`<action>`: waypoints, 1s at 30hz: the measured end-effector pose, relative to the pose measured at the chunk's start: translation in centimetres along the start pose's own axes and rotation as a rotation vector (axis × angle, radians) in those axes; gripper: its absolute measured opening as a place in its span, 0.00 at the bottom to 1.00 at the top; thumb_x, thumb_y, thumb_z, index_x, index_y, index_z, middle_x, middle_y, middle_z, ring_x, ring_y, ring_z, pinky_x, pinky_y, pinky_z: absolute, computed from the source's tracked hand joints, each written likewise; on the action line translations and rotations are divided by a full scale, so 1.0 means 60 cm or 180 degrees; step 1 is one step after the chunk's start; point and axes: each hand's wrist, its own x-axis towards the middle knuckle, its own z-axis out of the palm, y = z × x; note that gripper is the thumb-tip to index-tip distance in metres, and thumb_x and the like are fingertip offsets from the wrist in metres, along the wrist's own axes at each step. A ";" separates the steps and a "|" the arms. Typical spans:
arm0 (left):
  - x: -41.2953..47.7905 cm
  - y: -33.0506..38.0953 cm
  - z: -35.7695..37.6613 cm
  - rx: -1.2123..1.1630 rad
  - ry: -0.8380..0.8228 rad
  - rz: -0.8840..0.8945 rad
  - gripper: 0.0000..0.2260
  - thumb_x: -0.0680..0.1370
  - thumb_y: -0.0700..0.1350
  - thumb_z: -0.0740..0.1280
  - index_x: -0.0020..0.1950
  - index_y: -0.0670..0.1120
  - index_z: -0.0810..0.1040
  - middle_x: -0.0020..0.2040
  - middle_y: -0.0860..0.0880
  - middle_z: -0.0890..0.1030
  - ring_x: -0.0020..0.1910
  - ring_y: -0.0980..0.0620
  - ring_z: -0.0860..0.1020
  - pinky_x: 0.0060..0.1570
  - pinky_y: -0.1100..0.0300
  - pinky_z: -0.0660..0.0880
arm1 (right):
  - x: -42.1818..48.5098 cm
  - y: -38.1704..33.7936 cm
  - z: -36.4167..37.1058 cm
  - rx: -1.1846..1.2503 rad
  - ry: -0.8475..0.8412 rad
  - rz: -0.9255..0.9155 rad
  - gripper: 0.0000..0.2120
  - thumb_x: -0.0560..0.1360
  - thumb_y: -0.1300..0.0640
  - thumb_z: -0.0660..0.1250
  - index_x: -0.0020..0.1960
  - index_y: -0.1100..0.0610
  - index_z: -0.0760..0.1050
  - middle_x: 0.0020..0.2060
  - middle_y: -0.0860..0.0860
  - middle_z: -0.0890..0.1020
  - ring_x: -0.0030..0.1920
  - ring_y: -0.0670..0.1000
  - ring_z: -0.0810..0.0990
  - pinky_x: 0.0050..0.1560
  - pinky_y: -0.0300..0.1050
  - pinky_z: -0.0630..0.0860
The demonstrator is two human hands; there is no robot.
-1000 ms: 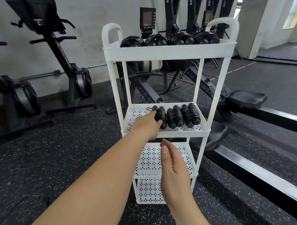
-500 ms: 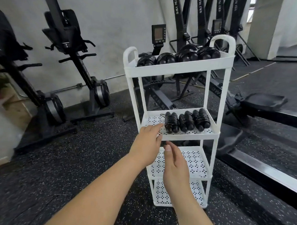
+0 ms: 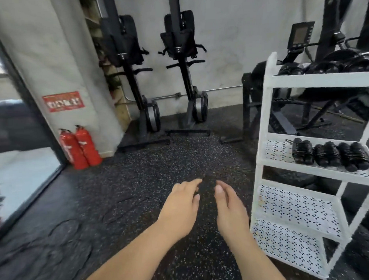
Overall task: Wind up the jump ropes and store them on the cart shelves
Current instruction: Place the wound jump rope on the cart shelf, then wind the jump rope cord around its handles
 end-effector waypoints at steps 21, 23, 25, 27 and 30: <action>-0.393 -0.404 -0.151 -0.0036 -0.0207 -0.1673 0.25 0.87 0.53 0.61 0.84 0.51 0.61 0.72 0.45 0.76 0.71 0.40 0.71 0.71 0.42 0.72 | -0.265 -0.032 0.353 -0.1302 -0.2142 -0.0610 0.26 0.84 0.36 0.54 0.78 0.44 0.70 0.70 0.43 0.79 0.64 0.40 0.75 0.62 0.42 0.69; -0.422 -0.432 -0.148 -0.0062 -0.0126 -0.1731 0.24 0.87 0.52 0.61 0.84 0.51 0.63 0.72 0.45 0.76 0.70 0.40 0.71 0.71 0.42 0.72 | -0.283 -0.024 0.383 -0.1372 -0.2353 -0.0613 0.27 0.83 0.35 0.55 0.78 0.44 0.70 0.71 0.43 0.79 0.65 0.41 0.76 0.63 0.42 0.70; -0.455 -0.460 -0.140 -0.0081 -0.0111 -0.1823 0.24 0.87 0.51 0.62 0.83 0.50 0.63 0.72 0.45 0.76 0.70 0.39 0.72 0.70 0.42 0.72 | -0.301 -0.014 0.415 -0.1466 -0.2523 -0.0585 0.27 0.83 0.36 0.55 0.78 0.44 0.70 0.71 0.43 0.79 0.64 0.42 0.76 0.62 0.43 0.71; -0.489 -0.488 -0.127 -0.0113 -0.0125 -0.1955 0.24 0.87 0.50 0.62 0.83 0.50 0.64 0.71 0.44 0.75 0.69 0.39 0.72 0.70 0.42 0.73 | -0.318 -0.003 0.448 -0.1562 -0.2645 -0.0590 0.29 0.81 0.35 0.54 0.78 0.44 0.70 0.70 0.44 0.79 0.64 0.43 0.76 0.61 0.44 0.70; -0.537 -0.529 -0.103 -0.0124 -0.0173 -0.2151 0.23 0.87 0.50 0.62 0.82 0.49 0.64 0.71 0.43 0.75 0.69 0.38 0.72 0.69 0.42 0.73 | -0.340 0.015 0.499 -0.1716 -0.2856 -0.0681 0.26 0.83 0.37 0.56 0.78 0.44 0.71 0.70 0.43 0.79 0.64 0.43 0.76 0.60 0.44 0.69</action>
